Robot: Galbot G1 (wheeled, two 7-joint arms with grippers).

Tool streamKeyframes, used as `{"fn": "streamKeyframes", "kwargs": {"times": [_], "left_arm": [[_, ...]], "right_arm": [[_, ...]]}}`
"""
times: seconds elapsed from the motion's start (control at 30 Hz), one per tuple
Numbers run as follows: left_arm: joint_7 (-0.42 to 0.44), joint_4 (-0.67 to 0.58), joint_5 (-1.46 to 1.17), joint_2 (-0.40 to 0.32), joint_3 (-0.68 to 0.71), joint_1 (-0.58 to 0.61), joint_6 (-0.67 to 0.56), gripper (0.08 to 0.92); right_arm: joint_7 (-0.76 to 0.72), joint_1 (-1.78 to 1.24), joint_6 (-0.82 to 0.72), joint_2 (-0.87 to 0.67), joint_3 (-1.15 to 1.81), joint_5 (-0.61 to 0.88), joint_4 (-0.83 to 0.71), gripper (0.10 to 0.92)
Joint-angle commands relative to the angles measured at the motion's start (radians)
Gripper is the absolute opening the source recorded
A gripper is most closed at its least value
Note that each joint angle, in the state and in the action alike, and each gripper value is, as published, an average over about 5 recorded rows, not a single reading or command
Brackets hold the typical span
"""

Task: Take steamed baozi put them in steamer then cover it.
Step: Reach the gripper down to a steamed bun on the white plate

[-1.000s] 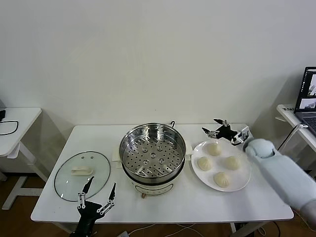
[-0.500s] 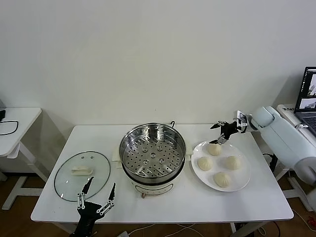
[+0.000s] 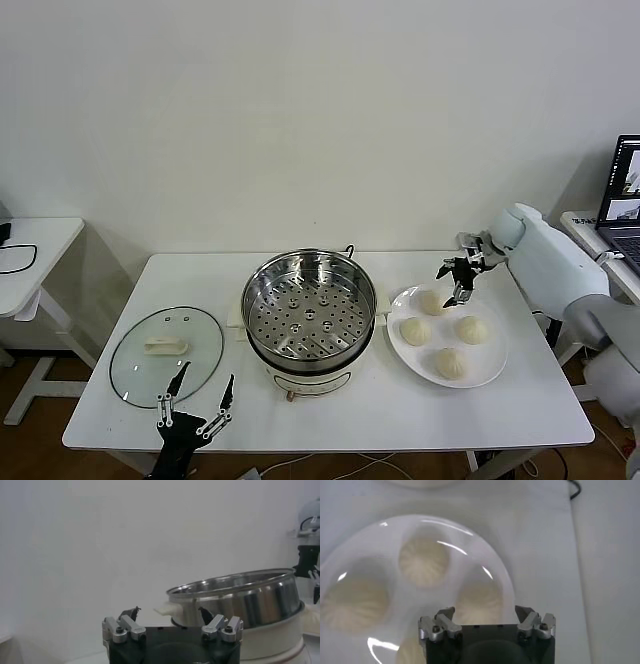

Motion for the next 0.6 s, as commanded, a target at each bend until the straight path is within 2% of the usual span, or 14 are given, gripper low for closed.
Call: {"fn": "streamKeyframes", "kwargs": {"times": [0.03, 0.47, 0.6], "left_arm": [[-0.001, 0.006, 0.000, 0.000, 0.003, -0.003, -0.003, 0.823], [-0.007, 0.011, 0.000, 0.001, 0.002, -0.006, -0.009, 0.823], [-0.010, 0.007, 0.000, 0.002, 0.001, -0.008, -0.008, 0.823]], "right_arm": [[0.013, 0.004, 0.015, 0.063, -0.016, -0.083, -0.063, 0.823], [0.073, -0.013, 0.020, 0.091, -0.016, -0.121, -0.094, 0.819], [0.085, -0.014, 0.024, 0.090, -0.019, -0.129, -0.094, 0.793]]}}
